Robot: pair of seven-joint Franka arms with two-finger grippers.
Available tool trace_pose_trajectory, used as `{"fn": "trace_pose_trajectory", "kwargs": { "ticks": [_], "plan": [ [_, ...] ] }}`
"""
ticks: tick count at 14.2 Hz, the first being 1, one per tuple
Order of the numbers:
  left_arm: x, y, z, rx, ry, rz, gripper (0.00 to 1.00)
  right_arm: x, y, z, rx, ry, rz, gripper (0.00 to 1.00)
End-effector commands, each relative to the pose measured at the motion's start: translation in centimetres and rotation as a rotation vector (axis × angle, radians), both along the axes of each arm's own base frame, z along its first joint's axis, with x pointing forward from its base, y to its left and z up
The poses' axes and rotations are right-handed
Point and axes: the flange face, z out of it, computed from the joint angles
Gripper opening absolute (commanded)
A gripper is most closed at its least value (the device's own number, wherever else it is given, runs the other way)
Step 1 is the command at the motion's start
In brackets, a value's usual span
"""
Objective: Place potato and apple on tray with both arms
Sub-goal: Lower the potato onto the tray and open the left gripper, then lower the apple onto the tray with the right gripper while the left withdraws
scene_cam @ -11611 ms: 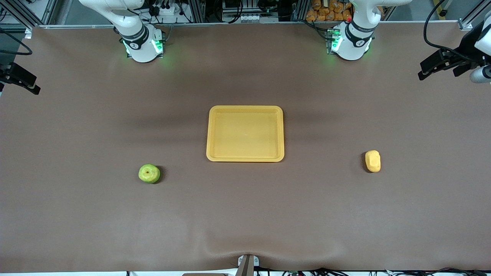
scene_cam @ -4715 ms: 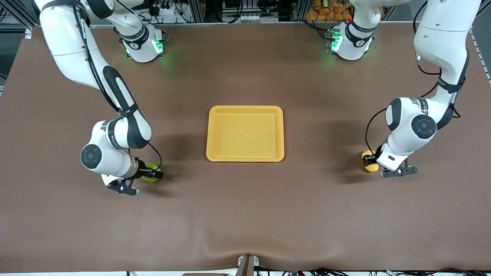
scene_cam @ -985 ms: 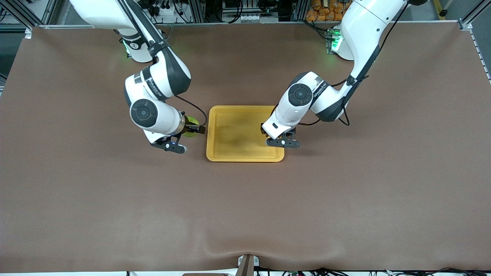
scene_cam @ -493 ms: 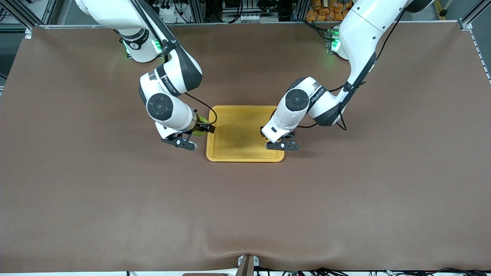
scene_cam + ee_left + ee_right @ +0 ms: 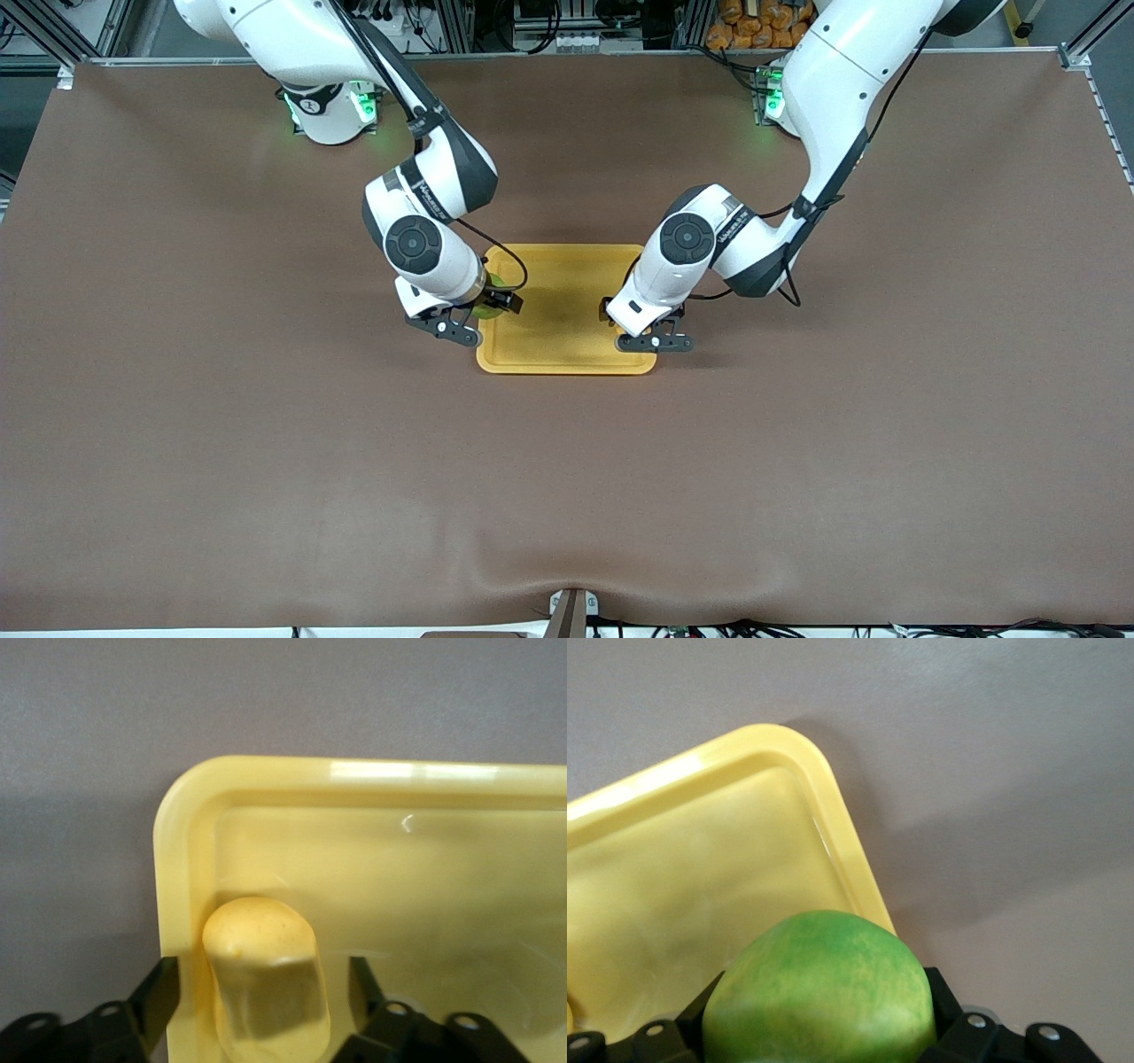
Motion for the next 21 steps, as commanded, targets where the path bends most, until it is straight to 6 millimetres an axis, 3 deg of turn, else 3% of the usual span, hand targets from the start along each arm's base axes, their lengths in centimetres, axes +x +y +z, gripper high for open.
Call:
{"fn": "trace_pose_trajectory", "kwargs": {
  "ticks": [1,5,10,18,19,21],
  "plan": [
    [0.7,-0.4,0.7,0.014,-0.022,0.013,1.00,-0.6,1.6,-1.5,0.001,-0.030,-0.030,0.00],
    [2.7,0.9,3.9,0.063,-0.010,0.033,1.00,-0.7,2.2,-2.9,-0.002,-0.034,-0.065,0.00],
    [7.0,4.9,10.7,0.157,0.048,0.030,1.00,-1.0,2.2,-4.3,-0.030,-0.007,-0.154,0.00],
    [12.0,18.2,20.8,0.154,0.122,-0.070,1.00,-1.6,3.4,-6.3,-0.042,-0.007,-0.223,0.00],
    [12.4,19.7,21.5,0.156,0.135,-0.091,1.00,-1.5,3.5,-6.4,-0.042,-0.007,-0.240,0.07],
    [12.9,22.4,23.0,0.155,0.125,-0.103,1.00,-1.5,3.5,-6.7,-0.046,-0.004,-0.252,0.80]
  ]
}}
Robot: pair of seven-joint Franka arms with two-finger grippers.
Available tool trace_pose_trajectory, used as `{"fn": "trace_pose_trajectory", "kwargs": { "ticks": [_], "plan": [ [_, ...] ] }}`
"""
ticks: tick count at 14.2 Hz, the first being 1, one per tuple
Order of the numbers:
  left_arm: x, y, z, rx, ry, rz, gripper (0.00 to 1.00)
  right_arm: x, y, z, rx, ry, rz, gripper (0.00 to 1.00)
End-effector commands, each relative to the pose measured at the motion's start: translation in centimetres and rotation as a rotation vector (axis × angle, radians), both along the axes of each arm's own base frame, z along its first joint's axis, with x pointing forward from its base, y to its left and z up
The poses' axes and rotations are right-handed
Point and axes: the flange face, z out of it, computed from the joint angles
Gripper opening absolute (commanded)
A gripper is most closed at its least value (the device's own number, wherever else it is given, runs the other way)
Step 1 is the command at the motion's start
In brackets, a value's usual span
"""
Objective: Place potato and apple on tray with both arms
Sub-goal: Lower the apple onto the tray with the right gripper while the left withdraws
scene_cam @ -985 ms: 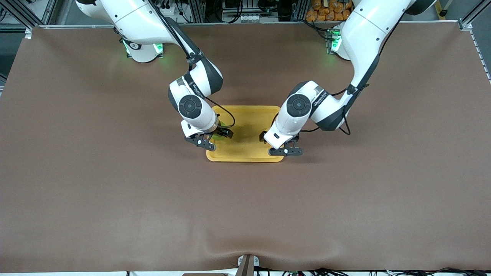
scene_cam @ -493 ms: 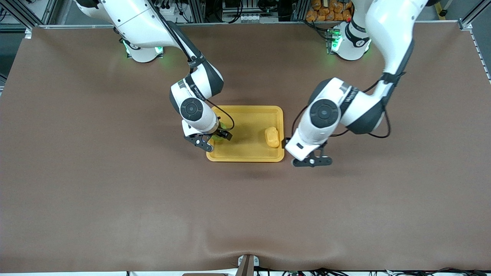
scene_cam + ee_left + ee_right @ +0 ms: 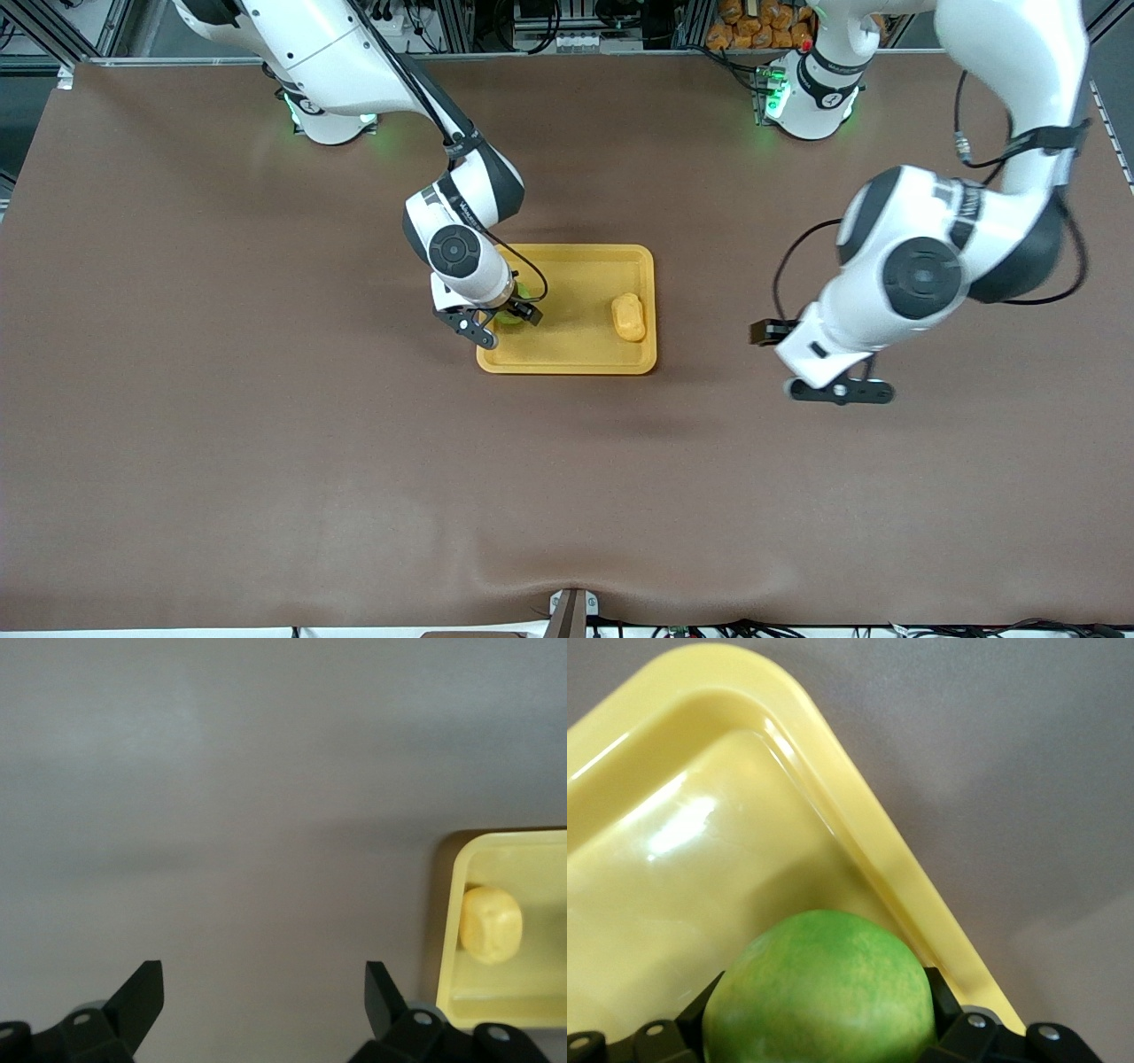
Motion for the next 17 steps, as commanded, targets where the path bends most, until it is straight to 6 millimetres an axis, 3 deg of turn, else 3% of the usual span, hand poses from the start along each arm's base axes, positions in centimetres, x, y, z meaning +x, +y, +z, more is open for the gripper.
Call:
{"fn": "trace_pose_trajectory", "kwargs": {
  "ticks": [1,7,13,17],
  "plan": [
    [0.1,2.1,2.3,-0.016,-0.002,-0.018,1.00,0.4,0.5,-0.2,-0.007,-0.006,-0.029,0.99],
    [0.4,5.3,4.1,-0.013,-0.025,0.029,1.00,0.8,0.9,1.0,-0.002,-0.014,-0.023,1.00],
    [-0.1,6.2,6.9,-0.002,-0.072,0.051,1.00,3.2,1.0,5.6,-0.053,0.070,-0.013,1.00],
    [-0.1,8.8,9.1,-0.002,-0.100,0.087,1.00,5.0,-0.1,8.8,-0.070,0.070,-0.018,1.00]
  ]
}}
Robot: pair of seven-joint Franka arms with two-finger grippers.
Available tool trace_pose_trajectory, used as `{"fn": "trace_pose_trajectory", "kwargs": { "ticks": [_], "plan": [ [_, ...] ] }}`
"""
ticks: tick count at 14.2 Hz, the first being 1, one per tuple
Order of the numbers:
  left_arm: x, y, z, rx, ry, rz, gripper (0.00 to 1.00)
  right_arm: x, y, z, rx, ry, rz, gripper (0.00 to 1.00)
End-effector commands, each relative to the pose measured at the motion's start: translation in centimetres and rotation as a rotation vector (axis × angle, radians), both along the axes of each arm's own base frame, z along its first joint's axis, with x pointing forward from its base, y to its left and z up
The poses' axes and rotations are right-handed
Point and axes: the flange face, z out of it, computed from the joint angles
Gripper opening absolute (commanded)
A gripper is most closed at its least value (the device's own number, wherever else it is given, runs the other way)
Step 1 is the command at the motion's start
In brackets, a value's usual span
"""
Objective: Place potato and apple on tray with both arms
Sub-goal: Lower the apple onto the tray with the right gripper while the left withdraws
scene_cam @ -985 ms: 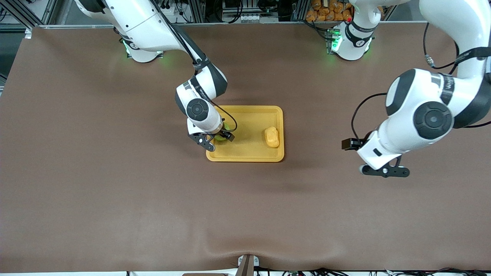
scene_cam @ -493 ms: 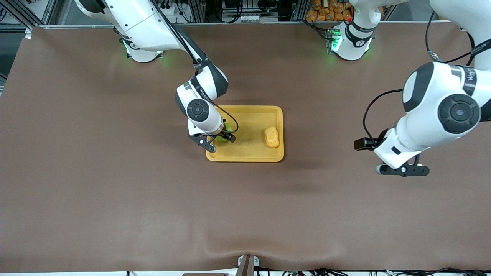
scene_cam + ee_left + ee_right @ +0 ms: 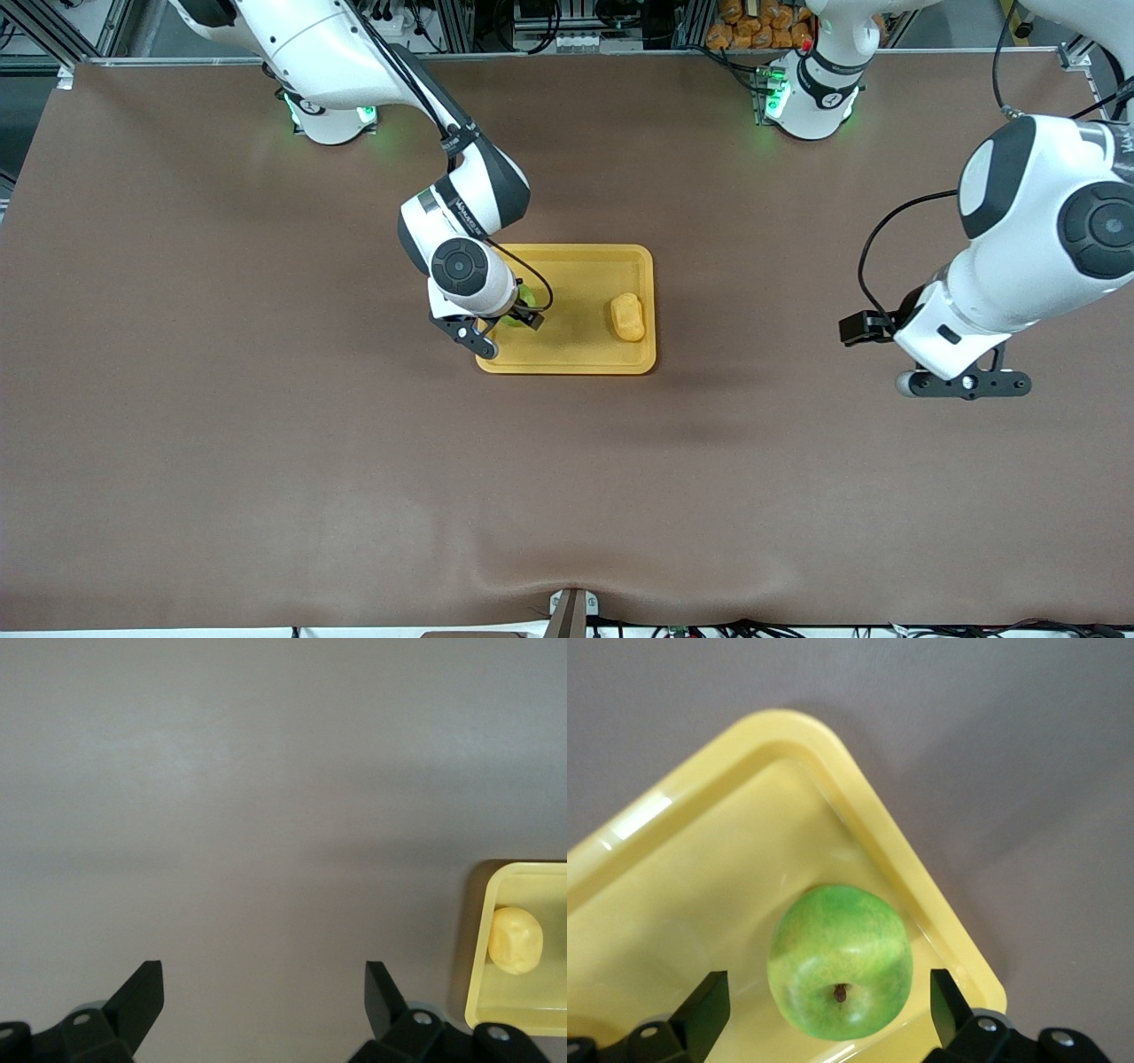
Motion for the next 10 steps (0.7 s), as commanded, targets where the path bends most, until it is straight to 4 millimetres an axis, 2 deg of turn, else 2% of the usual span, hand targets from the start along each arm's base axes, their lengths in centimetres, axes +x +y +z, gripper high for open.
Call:
{"fn": "trace_pose_trajectory", "kwargs": {
  "ticks": [1,4,5,8,10],
  "plan": [
    [-0.7,1.6,2.3,-0.001,-0.012,0.018,1.00,1.8,-1.1,3.4,-0.017,-0.017,-0.015,1.00],
    [-1.6,2.3,5.0,0.008,-0.054,0.033,1.00,4.6,-3.0,8.0,-0.022,0.004,-0.038,1.00],
    [-1.7,3.0,5.7,0.009,-0.066,0.045,1.00,5.4,-4.0,8.6,-0.020,0.009,-0.057,1.00],
    [-2.9,4.8,7.9,0.024,-0.064,0.064,1.00,5.4,-4.6,9.5,-0.035,0.026,-0.065,1.00],
    [-4.1,5.7,9.5,0.038,-0.053,0.037,1.00,6.4,-7.6,11.5,-0.044,0.038,-0.114,1.00]
  ]
}}
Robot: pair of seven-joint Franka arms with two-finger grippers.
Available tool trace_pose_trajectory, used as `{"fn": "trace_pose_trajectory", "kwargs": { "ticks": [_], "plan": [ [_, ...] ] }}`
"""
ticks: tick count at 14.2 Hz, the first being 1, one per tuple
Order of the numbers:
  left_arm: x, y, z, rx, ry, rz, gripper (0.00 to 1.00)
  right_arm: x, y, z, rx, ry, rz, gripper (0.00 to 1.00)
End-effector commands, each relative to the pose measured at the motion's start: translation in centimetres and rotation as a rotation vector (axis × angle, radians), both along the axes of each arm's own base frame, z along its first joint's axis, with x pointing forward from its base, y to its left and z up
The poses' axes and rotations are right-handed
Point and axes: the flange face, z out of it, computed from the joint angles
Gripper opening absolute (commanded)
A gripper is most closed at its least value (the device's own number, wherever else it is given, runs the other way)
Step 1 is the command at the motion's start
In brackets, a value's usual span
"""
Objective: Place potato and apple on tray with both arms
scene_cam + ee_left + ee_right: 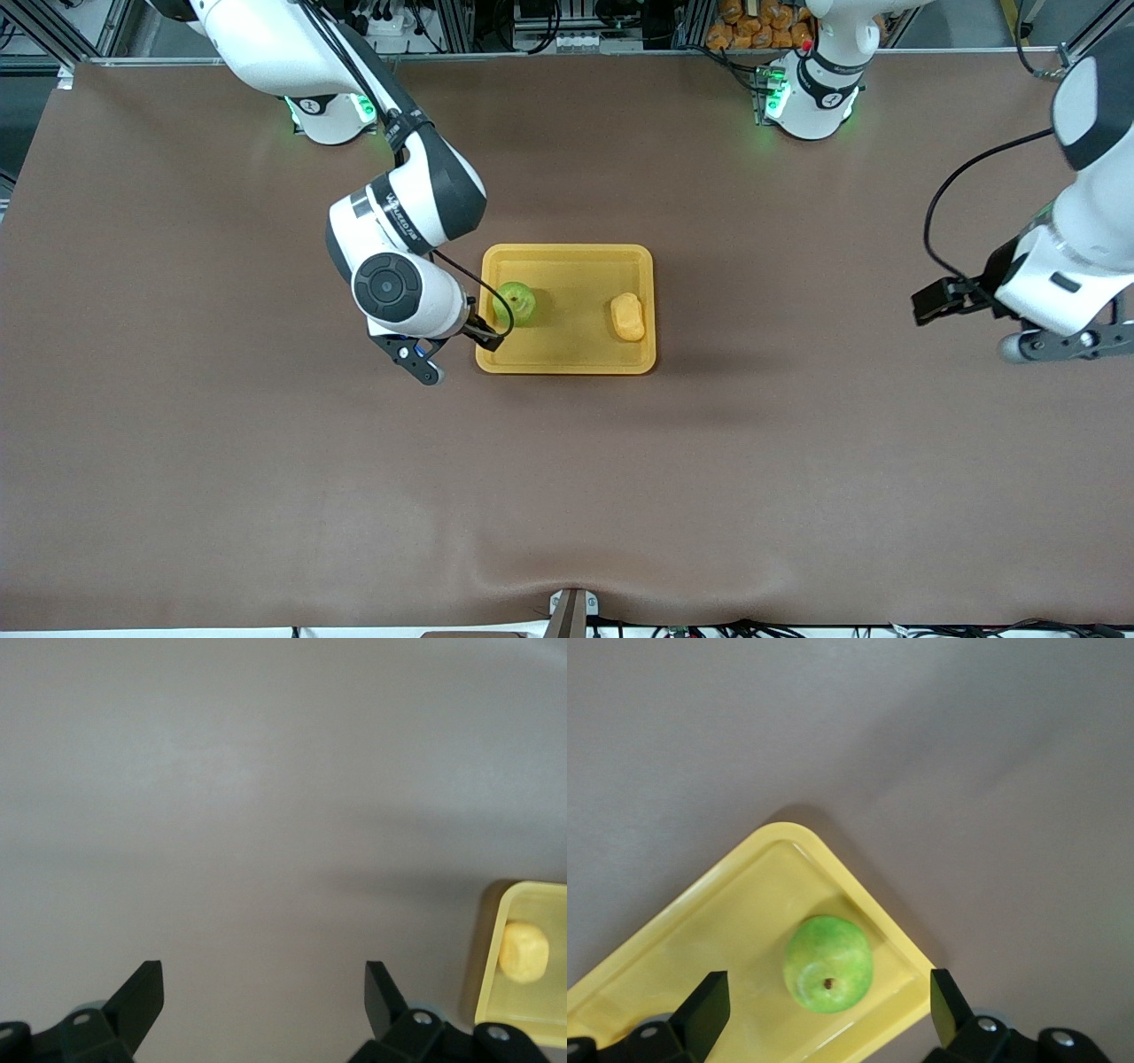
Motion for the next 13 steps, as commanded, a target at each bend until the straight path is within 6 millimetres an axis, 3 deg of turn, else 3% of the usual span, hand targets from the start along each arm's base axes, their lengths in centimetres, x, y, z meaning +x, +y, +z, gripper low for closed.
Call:
{"fn": "trace_pose_trajectory", "kwargs": {
  "ticks": [1,3,7,9,13],
  "plan": [
    [-2.1,1.3,2.7,0.010,0.014,-0.026,1.00,1.4,-4.0,3.2,-0.006,-0.004,-0.050,1.00],
    [-3.3,1.5,4.2,0.022,0.019,-0.022,1.00,2.2,-6.2,5.4,0.009,-0.025,-0.082,1.00],
    [-5.7,1.1,6.7,0.044,0.025,-0.043,1.00,3.1,-7.2,9.2,0.024,-0.059,-0.099,1.00],
    [-6.4,1.1,7.5,0.049,0.020,-0.042,1.00,3.4,-7.8,10.9,0.015,-0.069,-0.092,1.00],
    [-8.3,2.4,8.4,0.039,0.019,-0.015,1.00,4.9,-11.1,14.2,0.092,-0.090,-0.088,1.00]
  ]
}}
